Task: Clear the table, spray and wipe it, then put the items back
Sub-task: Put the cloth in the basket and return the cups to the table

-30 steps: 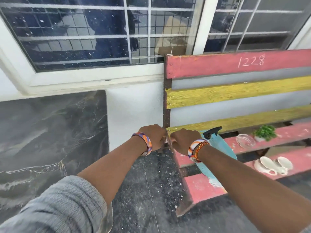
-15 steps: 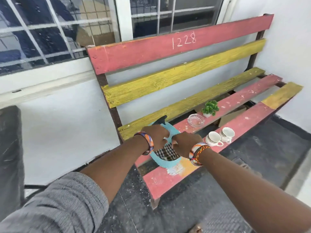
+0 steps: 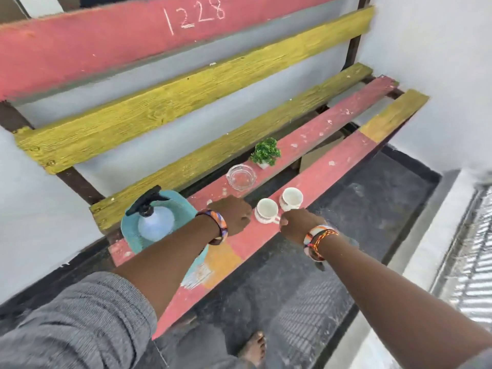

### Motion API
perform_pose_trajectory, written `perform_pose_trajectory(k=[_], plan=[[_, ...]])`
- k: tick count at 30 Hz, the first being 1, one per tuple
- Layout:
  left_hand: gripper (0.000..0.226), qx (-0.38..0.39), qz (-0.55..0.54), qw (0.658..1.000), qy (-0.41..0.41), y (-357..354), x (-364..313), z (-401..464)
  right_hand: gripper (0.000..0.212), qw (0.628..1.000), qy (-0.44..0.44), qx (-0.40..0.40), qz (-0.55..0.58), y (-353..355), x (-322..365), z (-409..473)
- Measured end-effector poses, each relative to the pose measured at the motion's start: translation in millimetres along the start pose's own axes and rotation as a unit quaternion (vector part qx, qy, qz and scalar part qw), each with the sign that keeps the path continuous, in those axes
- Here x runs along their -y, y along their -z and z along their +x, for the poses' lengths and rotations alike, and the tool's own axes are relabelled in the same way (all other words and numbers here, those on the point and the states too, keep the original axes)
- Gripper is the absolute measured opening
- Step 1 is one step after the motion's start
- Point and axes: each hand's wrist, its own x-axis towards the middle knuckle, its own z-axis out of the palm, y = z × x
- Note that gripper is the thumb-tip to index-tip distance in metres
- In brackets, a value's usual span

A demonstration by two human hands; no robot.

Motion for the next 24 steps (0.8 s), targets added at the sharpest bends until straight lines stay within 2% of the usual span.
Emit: perform_pose_trajectory(k=[6, 9, 13, 17, 20, 22, 24], plan=[[0.031, 0.034, -0.136, 0.987, 0.079, -33.9, -2.9, 40.3, 0.030, 0.990, -0.049, 0.065, 0.117, -19.1, -48.6, 34.9], [0.052, 0.048, -0.176, 0.974, 0.133, -48.5, -2.2, 63.7, 0.029, 0.981, -0.070, 0.067, 0.170, -27.1, -61.5, 56.9], [0.083, 0.062, -0.112, 0.987, 0.100, -61.2, -4.6, 102.0, 0.052, 0.990, -0.058, 0.060, 0.115, -32.9, -69.9, 91.4], [0.096, 0.083, -0.011, 0.994, 0.070, -76.6, -10.7, 142.8, 0.078, 0.991, -0.072, -0.021, 0.113, -43.6, -69.1, 127.7], [0.091, 0.088, 0.041, 0.995, 0.032, -83.9, -17.4, 169.5, 0.091, 0.992, -0.077, 0.002, 0.102, -47.0, -69.4, 153.3], [0.068, 0.093, 0.028, 0.995, 0.031, -85.3, -20.3, 181.6, 0.089, 0.993, -0.069, 0.024, 0.093, -50.0, -68.4, 167.5], [0.047, 0.086, 0.010, 0.996, 0.023, -83.9, -19.4, 188.5, 0.080, 0.993, -0.073, 0.014, 0.095, -51.9, -67.4, 176.7]])
